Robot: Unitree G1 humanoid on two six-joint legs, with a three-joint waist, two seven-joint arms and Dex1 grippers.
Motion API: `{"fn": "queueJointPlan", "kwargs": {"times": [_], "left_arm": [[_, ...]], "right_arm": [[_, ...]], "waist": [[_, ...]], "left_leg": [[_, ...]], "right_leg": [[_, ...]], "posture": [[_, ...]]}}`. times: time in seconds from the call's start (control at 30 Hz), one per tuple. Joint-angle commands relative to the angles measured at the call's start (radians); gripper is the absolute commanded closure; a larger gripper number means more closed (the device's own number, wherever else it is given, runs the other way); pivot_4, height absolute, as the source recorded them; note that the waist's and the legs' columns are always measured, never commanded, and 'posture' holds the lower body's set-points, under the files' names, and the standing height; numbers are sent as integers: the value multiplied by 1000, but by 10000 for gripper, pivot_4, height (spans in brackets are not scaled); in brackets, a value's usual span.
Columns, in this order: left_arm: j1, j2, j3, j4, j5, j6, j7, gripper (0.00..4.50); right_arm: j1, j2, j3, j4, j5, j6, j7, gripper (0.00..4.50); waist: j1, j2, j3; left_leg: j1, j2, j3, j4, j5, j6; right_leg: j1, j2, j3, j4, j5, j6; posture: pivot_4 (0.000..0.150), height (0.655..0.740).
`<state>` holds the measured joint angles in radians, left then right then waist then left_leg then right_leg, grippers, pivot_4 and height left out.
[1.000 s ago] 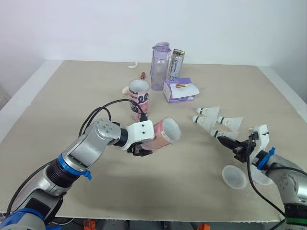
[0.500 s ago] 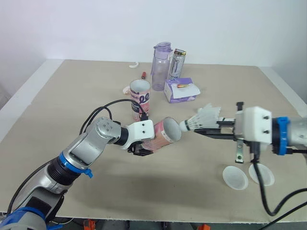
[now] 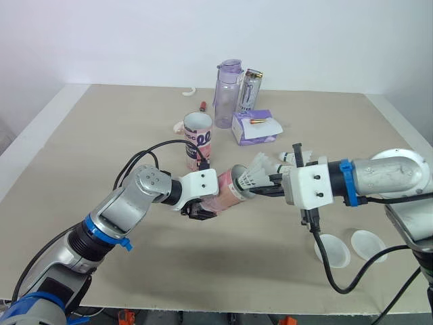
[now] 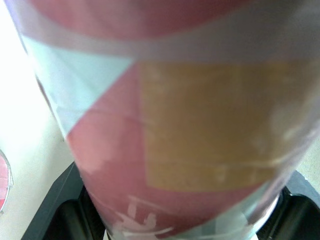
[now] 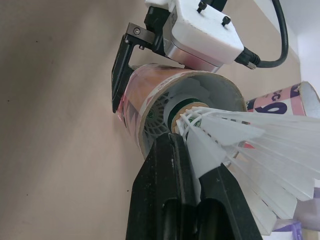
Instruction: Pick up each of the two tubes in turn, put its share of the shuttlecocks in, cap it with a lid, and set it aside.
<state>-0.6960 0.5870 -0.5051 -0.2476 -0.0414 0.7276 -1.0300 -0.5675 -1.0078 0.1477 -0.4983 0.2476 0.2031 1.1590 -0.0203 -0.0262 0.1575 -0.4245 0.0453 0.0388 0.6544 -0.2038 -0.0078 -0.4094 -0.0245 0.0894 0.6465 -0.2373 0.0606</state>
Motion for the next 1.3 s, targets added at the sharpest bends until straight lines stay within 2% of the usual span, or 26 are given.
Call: {"fn": "queueJointPlan", "kwargs": {"times": [0.03,0.1,0.17,0.2,0.3,0.33,0.47,0.63,0.8,0.83,0.87,0.93,0.97,1.3], "left_arm": [[15,5,-10,16,23,20,23,11898],[15,5,-10,18,24,18,24,11898],[14,2,-12,20,25,15,24,11898],[14,1,-13,21,25,15,25,11898],[12,-1,-15,23,25,12,22,11898],[12,-1,-16,24,25,10,21,11898],[6,-1,-21,33,30,-1,17,11898],[-3,-8,-25,38,32,-6,14,11898],[-9,-16,-30,39,34,-7,13,11898],[-8,-17,-31,38,33,-6,14,11898],[-8,-18,-31,39,33,-7,14,11898],[-8,-19,-31,41,34,-7,15,11898],[-9,-20,-31,43,34,-7,15,11898],[-11,-14,-27,45,38,-4,7,11898]], "right_arm": [[-31,9,-17,-22,24,32,12,30601],[-26,0,-46,-39,64,71,22,25117],[-12,-6,-90,-55,127,124,26,14454],[-7,-1,-115,-63,166,158,18,13605],[-11,-1,-195,-79,298,289,-9,1527],[-15,-5,-220,-78,339,333,-21,258],[-21,-27,-313,-33,479,492,-56,258],[-28,-29,-308,33,476,501,-51,258],[-25,-57,-174,72,343,401,35,21230],[-35,-52,-140,80,318,388,48,28210],[-60,-39,-97,88,288,372,58,29453],[-98,-16,-44,101,251,353,67,38137],[-113,-6,-27,111,234,341,71,43864],[-318,183,234,283,-44,161,131,44613]], "waist": [[0,0,0],[0,0,0],[0,0,0],[0,0,0],[0,0,0],[0,0,0],[0,0,0],[0,0,0],[0,0,0],[0,0,0],[-1,0,0],[-1,1,0],[-1,1,0],[0,1,0]], "left_leg": [[0,0,0,0,0,0],[0,0,0,0,0,0],[0,0,0,0,0,0],[0,0,0,0,0,0],[0,0,-1,0,0,0],[0,0,-1,0,0,0],[0,0,-1,0,0,0],[0,0,-1,0,0,0],[0,0,0,0,0,0],[0,0,0,0,0,0],[0,0,0,0,0,0],[0,0,1,0,0,0],[0,0,0,0,0,0],[0,0,0,0,0,0]], "right_leg": [[0,0,0,0,0,0],[0,0,0,0,0,0],[0,0,0,0,0,0],[0,0,0,0,0,0],[1,0,0,0,0,0],[1,0,0,0,0,0],[1,0,0,0,0,0],[1,0,0,0,0,0],[1,-1,0,0,0,0],[1,-1,0,0,0,0],[1,-1,0,0,0,0],[0,0,1,0,0,0],[0,0,0,0,0,0],[0,0,0,0,0,0]], "posture": [[1500,7400],[1500,7400],[1500,7400],[1500,7400],[1500,7400],[1500,7400],[1500,7400],[1500,7400],[1500,7400],[1500,7400],[1500,7400],[1500,7400],[1500,7400],[1500,7400]]}}
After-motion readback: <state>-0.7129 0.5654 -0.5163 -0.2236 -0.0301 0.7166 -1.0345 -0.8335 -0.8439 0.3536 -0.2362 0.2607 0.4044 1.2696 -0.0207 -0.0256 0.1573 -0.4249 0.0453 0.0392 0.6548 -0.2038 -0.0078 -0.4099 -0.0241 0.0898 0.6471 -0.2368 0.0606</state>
